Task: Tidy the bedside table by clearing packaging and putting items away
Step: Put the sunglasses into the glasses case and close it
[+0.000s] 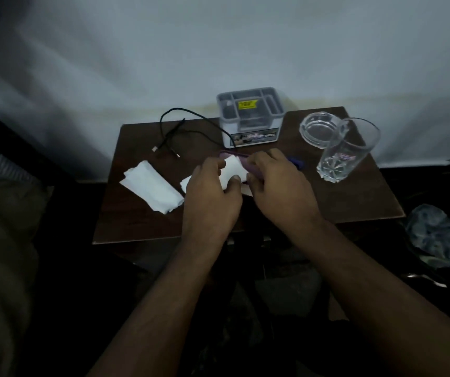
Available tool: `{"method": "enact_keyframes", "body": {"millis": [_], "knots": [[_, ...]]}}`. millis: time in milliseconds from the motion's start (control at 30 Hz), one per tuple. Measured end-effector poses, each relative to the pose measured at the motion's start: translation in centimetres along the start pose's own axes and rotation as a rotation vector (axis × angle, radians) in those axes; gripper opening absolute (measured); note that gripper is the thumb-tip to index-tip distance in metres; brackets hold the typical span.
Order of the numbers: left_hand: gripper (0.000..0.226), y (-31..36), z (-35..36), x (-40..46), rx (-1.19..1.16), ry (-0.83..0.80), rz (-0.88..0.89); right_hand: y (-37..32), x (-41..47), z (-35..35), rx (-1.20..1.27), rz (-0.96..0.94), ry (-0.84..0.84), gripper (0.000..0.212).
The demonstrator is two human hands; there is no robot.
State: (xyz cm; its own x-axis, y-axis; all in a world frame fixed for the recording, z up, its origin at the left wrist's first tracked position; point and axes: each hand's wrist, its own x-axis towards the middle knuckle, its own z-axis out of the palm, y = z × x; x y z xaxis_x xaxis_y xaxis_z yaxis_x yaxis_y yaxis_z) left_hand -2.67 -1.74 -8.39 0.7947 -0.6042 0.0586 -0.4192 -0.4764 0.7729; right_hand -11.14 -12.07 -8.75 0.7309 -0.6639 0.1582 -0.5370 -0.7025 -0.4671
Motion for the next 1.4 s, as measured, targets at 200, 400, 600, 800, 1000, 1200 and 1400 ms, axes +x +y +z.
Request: {"method": "enact_keyframes", "body": {"millis": [200, 400, 600, 800, 1000, 1200, 1400], "knots": [[0.041, -2.1, -1.5, 1.7, 0.109, -0.068, -0.116, 0.2, 2.6, 2.1, -0.015, 0.035, -0.183, 0.027], [0.071, -3.1, -1.8, 1.5, 0.114, -0.270, -0.200, 0.1, 3.1, 3.4, -0.068, 0.051, -0.274, 0.026], [0.085, -3.6, -1.6, 0.9, 0.021, -0.372, -0.303, -0.7, 2.3, 3.6, -0.054, 0.054, -0.287, 0.024], [0.083, -3.7, -1.8, 1.4, 0.113, -0.311, -0.286, -0.7, 1.5, 3.3, -0.100, 0.072, -0.332, 0.025], [0.089, -4.3, -3.8, 2.0, 0.178, -0.168, -0.383, -0.2, 1.7, 2.6, -0.114, 0.078, -0.433, 0.014], [0.077, -3.6, -2.5, 1.8, 0.088, -0.127, -0.307, -0.4, 1.6, 1.9, -0.130, 0.036, -0.440, 0.011], [0.067, -3.4, -1.4, 1.9, -0.108, -0.246, -0.432, 0.4, 1.4, 0.5, -0.069, 0.002, -0.654, 0.018]]}}
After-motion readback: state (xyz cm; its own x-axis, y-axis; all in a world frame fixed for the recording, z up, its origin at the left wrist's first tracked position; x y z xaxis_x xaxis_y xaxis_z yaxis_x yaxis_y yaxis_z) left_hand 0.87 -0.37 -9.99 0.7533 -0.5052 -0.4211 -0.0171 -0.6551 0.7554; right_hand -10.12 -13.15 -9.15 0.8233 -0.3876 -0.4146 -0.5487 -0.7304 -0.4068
